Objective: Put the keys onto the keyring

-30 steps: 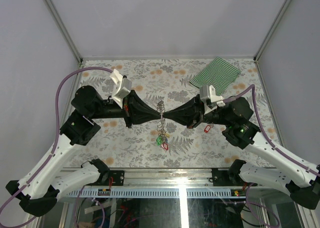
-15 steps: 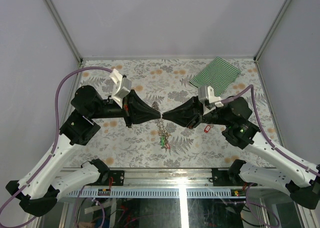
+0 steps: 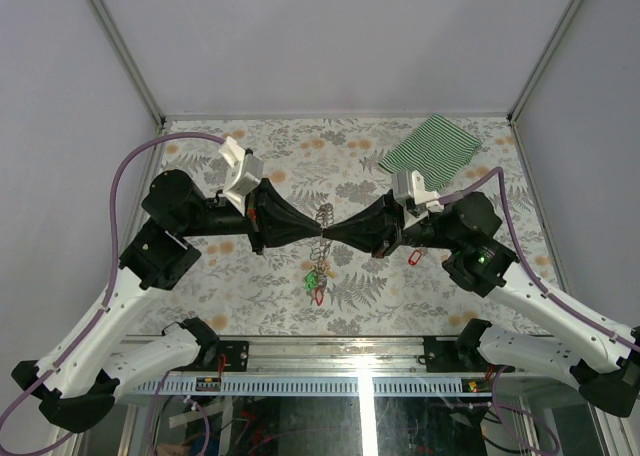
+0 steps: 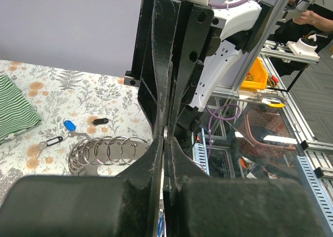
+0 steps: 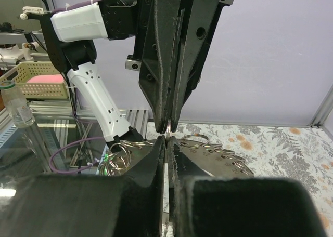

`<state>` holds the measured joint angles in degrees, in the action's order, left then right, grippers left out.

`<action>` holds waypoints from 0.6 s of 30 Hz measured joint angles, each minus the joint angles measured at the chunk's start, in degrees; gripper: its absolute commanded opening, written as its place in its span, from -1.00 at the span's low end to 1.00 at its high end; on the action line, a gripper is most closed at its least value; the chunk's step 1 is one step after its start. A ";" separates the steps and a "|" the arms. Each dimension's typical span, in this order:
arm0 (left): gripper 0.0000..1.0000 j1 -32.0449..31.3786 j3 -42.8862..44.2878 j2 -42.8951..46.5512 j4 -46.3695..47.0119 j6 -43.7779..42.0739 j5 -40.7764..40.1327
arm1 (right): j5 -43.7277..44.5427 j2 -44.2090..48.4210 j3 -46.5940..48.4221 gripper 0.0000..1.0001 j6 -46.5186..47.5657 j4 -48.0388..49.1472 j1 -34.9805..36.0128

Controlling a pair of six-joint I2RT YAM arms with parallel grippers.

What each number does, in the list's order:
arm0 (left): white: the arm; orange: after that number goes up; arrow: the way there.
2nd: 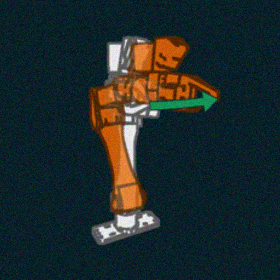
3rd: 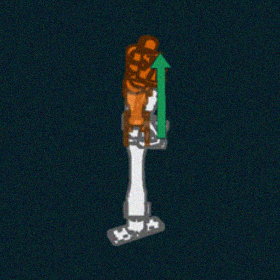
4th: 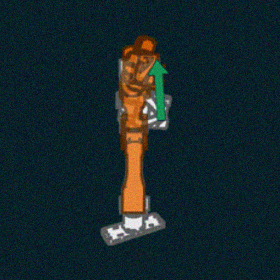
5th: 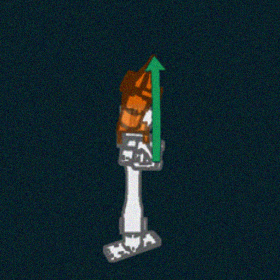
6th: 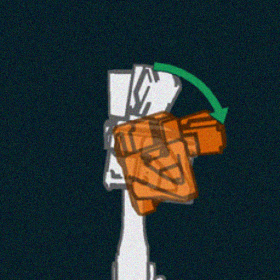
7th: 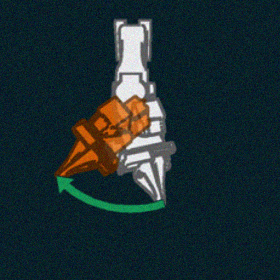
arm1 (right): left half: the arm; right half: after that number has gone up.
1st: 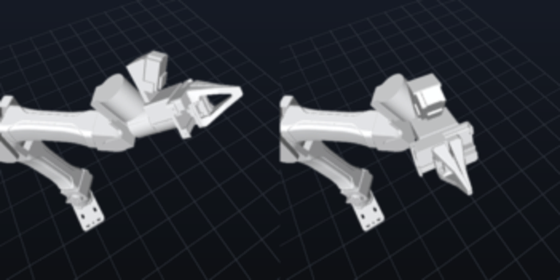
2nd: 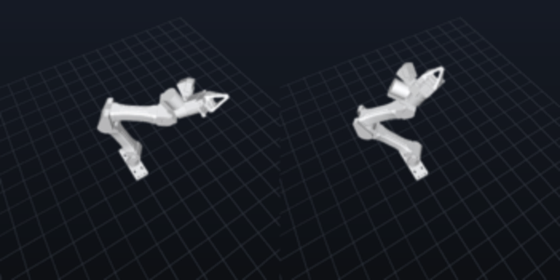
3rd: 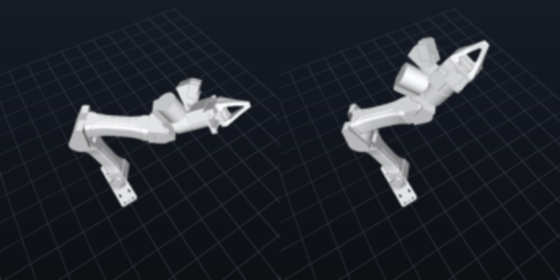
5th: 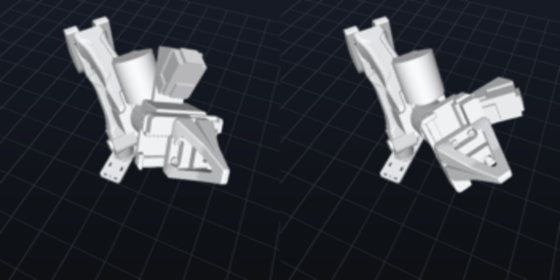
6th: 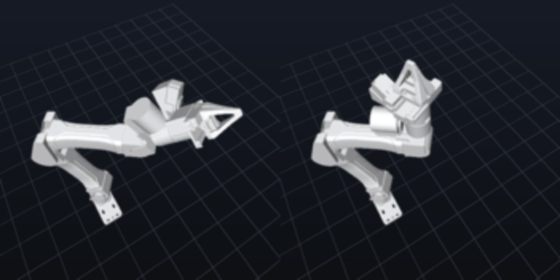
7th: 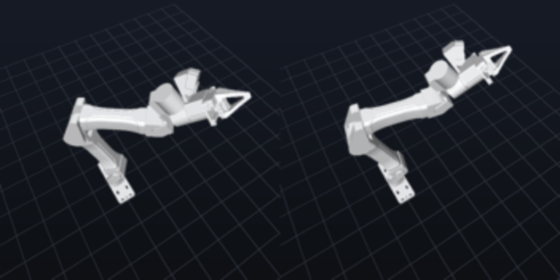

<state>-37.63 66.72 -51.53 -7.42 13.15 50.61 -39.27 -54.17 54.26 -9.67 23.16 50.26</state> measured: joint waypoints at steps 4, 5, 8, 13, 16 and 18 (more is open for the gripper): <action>-0.92 0.00 0.13 0.02 0.04 -0.02 0.00 | -0.44 0.00 -0.02 -1.00 -0.26 0.70 0.00; -0.86 0.00 0.22 0.02 0.04 -0.02 0.00 | -0.44 0.00 -0.15 -1.00 -0.31 1.14 0.00; -0.68 0.00 0.52 0.02 0.00 -0.17 -0.22 | -0.13 0.17 -2.19 -1.00 -0.37 5.51 0.00; -0.52 0.00 1.05 0.68 -0.26 -0.61 -1.57 | 0.76 1.29 -7.58 -1.00 0.35 12.24 0.00; -0.47 0.00 1.60 1.79 -1.64 -1.31 -2.54 | 0.59 1.64 -8.17 -1.00 2.69 12.94 0.00; -0.46 0.00 2.01 2.93 -2.86 -1.75 -3.39 | 0.35 2.12 -8.17 -1.00 4.92 13.42 0.00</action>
<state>-37.63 68.73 -48.60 -10.28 11.40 47.22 -38.92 -52.05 46.09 -4.75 36.58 50.26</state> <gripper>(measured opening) 0.261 0.011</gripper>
